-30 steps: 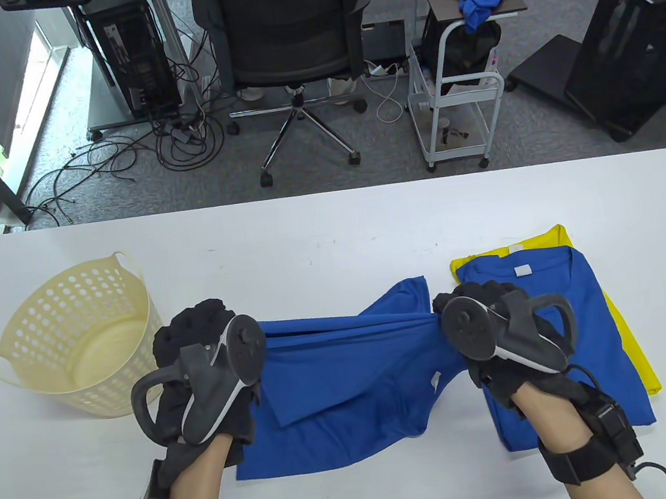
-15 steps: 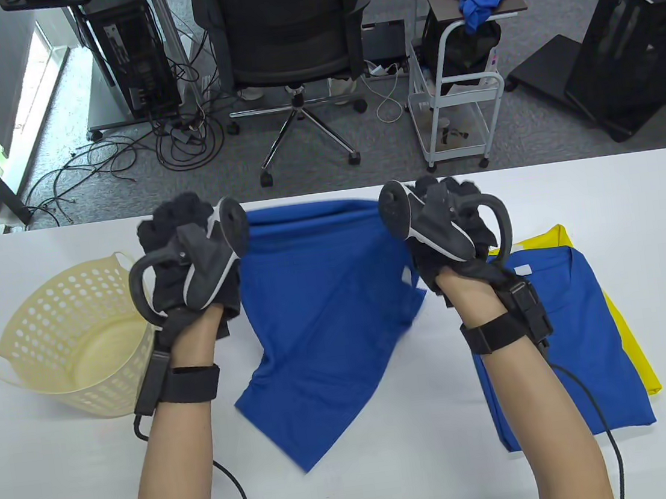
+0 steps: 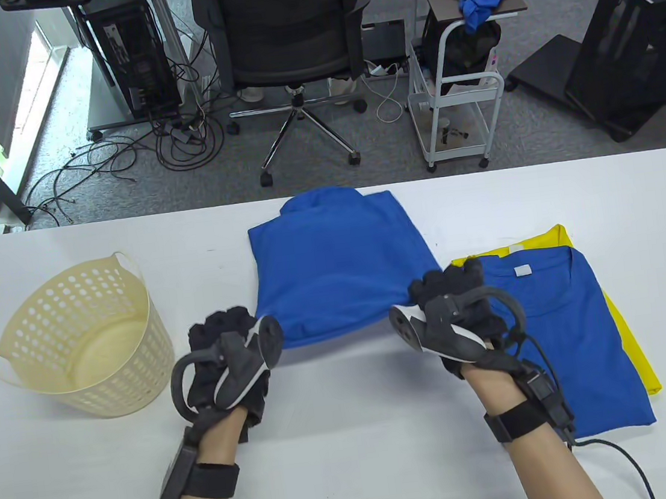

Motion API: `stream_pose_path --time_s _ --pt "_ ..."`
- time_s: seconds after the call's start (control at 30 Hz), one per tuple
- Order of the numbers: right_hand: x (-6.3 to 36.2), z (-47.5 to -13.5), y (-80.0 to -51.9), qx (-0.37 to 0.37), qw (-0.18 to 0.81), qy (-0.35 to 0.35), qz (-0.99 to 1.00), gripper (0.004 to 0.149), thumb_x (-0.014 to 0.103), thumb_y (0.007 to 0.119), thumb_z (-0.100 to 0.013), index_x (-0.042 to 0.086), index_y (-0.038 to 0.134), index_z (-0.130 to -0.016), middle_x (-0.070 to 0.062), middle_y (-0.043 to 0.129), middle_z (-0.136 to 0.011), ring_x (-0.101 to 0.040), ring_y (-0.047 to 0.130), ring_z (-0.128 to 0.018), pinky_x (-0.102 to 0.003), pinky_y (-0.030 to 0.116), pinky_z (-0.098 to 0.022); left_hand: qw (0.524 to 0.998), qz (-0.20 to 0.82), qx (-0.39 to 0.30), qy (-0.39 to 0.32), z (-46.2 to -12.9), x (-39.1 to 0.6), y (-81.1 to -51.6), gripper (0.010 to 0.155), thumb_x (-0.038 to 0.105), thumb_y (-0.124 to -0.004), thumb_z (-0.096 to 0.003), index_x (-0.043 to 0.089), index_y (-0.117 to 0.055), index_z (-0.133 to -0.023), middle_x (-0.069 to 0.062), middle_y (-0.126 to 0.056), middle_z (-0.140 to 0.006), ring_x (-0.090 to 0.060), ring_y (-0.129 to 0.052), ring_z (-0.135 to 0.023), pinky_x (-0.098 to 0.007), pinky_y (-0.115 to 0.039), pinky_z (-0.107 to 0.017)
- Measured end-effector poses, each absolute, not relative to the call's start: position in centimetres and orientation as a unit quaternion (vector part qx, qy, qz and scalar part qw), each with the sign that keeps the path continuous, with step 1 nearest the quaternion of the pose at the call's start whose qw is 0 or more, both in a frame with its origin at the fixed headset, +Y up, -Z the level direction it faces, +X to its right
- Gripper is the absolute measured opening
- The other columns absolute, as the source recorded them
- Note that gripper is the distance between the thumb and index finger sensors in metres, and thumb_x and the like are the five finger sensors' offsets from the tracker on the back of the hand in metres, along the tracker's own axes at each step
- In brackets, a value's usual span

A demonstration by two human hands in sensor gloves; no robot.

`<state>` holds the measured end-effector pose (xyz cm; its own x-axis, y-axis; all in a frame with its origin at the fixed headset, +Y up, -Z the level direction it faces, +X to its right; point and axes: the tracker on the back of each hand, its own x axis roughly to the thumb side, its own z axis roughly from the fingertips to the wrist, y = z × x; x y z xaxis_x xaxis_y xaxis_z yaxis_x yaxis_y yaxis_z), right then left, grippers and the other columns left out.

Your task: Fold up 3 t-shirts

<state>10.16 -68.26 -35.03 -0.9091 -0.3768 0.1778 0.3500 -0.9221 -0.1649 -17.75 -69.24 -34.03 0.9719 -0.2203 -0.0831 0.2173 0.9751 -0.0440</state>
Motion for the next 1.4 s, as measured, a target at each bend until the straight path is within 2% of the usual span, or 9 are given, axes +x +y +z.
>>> stream_pose_path --time_s 0.1,0.23,0.33,0.53,0.7,0.87,1.0,1.23,1.4 --pt "10.4 -33.7 -70.6 -0.121 0.19 0.013 -0.974 0.042 0.034 0.074 -0.042 0.029 0.077 -0.084 0.001 0.086 -0.086 -0.029 0.088 -0.078 -0.064 0.058 -0.068 0.991 -0.101 -0.078 0.043 -32.6 -18.2 -70.9 0.044 0.051 -0.065 -0.0448 0.033 -0.079 -0.082 0.012 -0.071 -0.102 -0.02 -0.072 -0.099 -0.053 -0.06 -0.078" --pt "11.0 -31.9 -69.9 -0.131 0.152 -0.052 -0.978 0.042 0.034 0.074 -0.042 0.029 0.076 -0.084 0.001 0.086 -0.086 -0.03 0.088 -0.078 -0.064 0.058 -0.067 0.991 -0.075 -0.1 0.039 -30.3 -19.1 -69.5 0.044 0.051 -0.064 -0.0451 0.031 -0.082 -0.08 0.012 -0.073 -0.101 -0.02 -0.072 -0.099 -0.054 -0.059 -0.078" --pt "11.2 -29.8 -66.7 -0.137 0.137 -0.061 -0.979 0.042 0.033 0.074 -0.043 0.028 0.076 -0.084 0.0 0.085 -0.086 -0.03 0.086 -0.079 -0.065 0.056 -0.068 0.997 -0.051 -0.038 0.033 -28.1 -19.6 -66.0 0.044 0.052 -0.064 -0.0451 0.03 -0.083 -0.078 0.011 -0.074 -0.1 -0.021 -0.073 -0.098 -0.054 -0.059 -0.077" --pt "11.0 -25.2 -58.2 -0.135 0.161 0.047 -0.977 0.042 0.034 0.075 -0.043 0.029 0.077 -0.084 0.001 0.086 -0.086 -0.029 0.087 -0.079 -0.064 0.057 -0.068 0.998 -0.021 0.043 0.037 -23.9 -20.1 -58.8 0.044 0.055 -0.061 -0.046 0.029 -0.085 -0.073 0.01 -0.076 -0.099 -0.022 -0.074 -0.097 -0.055 -0.059 -0.077" --pt "10.7 -24.2 -54.4 -0.126 0.172 0.09 -0.973 0.041 0.034 0.075 -0.043 0.029 0.077 -0.084 0.001 0.086 -0.086 -0.029 0.087 -0.079 -0.064 0.058 -0.068 0.996 -0.027 0.077 0.045 -22.9 -20.0 -56.0 0.044 0.054 -0.061 -0.0465 0.029 -0.086 -0.072 0.01 -0.077 -0.098 -0.023 -0.075 -0.097 -0.055 -0.06 -0.077" --pt "9.9 -27.4 -57.2 -0.124 0.177 0.063 -0.974 0.042 0.033 0.075 -0.043 0.029 0.077 -0.085 0.002 0.086 -0.086 -0.029 0.087 -0.08 -0.063 0.058 -0.068 0.996 -0.051 0.038 0.061 -25.5 -20.1 -58.6 0.043 0.054 -0.061 -0.0467 0.029 -0.086 -0.073 0.01 -0.077 -0.098 -0.022 -0.074 -0.097 -0.055 -0.06 -0.077" --pt "9.0 -32.0 -61.7 -0.126 0.187 0.022 -0.974 0.042 0.033 0.075 -0.043 0.029 0.076 -0.085 0.001 0.086 -0.086 -0.03 0.086 -0.079 -0.063 0.057 -0.068 0.996 -0.058 -0.02 0.069 -29.4 -20.5 -62.1 0.043 0.054 -0.061 -0.0468 0.03 -0.085 -0.074 0.011 -0.076 -0.098 -0.022 -0.074 -0.097 -0.055 -0.059 -0.077" --pt "7.6 -37.3 -64.5 -0.112 0.159 -0.01 -0.981 0.042 0.032 0.075 -0.044 0.029 0.076 -0.085 0.0 0.084 -0.087 -0.031 0.083 -0.082 -0.064 0.054 -0.07 0.987 -0.088 -0.074 0.109 -34.8 -21.2 -65.0 0.043 0.053 -0.061 -0.0471 0.03 -0.083 -0.077 0.011 -0.074 -0.1 -0.021 -0.072 -0.098 -0.054 -0.059 -0.077" --pt "8.1 -39.2 -67.0 -0.087 0.143 0.065 -0.984 0.048 0.038 0.074 -0.045 0.029 0.069 -0.092 0.0 0.078 -0.094 -0.033 0.078 -0.087 -0.064 0.052 -0.071 0.988 -0.091 0.036 0.124 -35.4 -20.8 -66.6 0.051 0.053 -0.061 -0.0463 0.032 -0.072 -0.092 0.009 -0.066 -0.106 -0.02 -0.074 -0.097 -0.05 -0.063 -0.075"
